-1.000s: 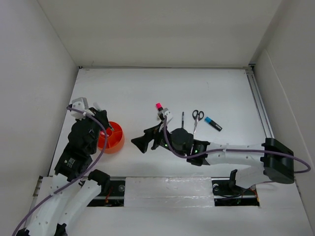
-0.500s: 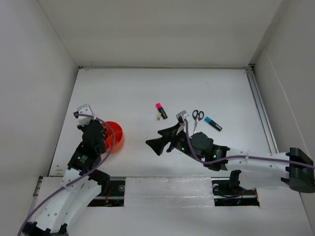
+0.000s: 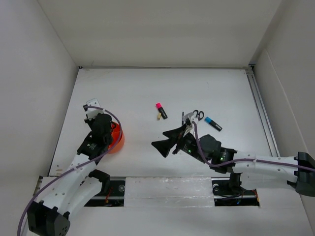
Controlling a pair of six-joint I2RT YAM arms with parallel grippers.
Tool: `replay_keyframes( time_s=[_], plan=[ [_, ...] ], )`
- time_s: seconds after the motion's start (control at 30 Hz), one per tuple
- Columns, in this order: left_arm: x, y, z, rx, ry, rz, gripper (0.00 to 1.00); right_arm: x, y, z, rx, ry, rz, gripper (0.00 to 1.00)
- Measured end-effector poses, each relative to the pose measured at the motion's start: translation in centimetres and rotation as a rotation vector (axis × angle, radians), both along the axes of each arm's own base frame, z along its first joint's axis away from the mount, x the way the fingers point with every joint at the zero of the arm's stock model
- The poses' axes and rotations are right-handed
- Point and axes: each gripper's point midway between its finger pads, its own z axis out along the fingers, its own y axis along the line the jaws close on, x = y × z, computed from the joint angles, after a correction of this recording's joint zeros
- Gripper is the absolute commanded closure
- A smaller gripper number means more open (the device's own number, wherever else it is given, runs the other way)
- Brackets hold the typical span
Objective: Sort the stationery into containers
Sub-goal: Place the pen in the storage box, then pick up the pen from the center of the board.
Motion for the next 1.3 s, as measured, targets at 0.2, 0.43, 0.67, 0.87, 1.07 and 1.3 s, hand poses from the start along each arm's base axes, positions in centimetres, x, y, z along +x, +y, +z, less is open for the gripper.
replay_keyframes(
  time_s=[0.2, 0.43, 0.67, 0.87, 1.07, 1.3],
  plan=[
    [0.2, -0.2, -0.3, -0.018, 0.001, 0.005, 1.00, -0.1, 0.0, -0.2, -0.004, 0.001, 0.005, 0.01],
    [0.4, -0.4, -0.9, -0.030, 0.015, 0.008, 0.90, -0.2, -0.2, -0.7, -0.012, 0.004, 0.005, 0.01],
    [0.5, -0.5, -1.0, -0.046, 0.009, 0.010, 0.69, -0.1, -0.2, -0.7, -0.014, -0.001, 0.005, 0.01],
    [0.5, -0.7, -1.0, -0.061, 0.003, 0.003, 0.53, 0.0, -0.3, -0.7, -0.015, -0.003, -0.002, 0.01],
    [0.0, -1.5, 0.7, -0.120, -0.062, -0.057, 0.00, 1.8, -0.6, -2.0, -0.039, 0.055, -0.076, 0.01],
    [-1.8, -1.7, 5.7, -0.238, -0.265, -0.115, 0.00, 10.7, -3.7, -10.3, -0.262, 0.318, -0.358, 0.02]
  ],
)
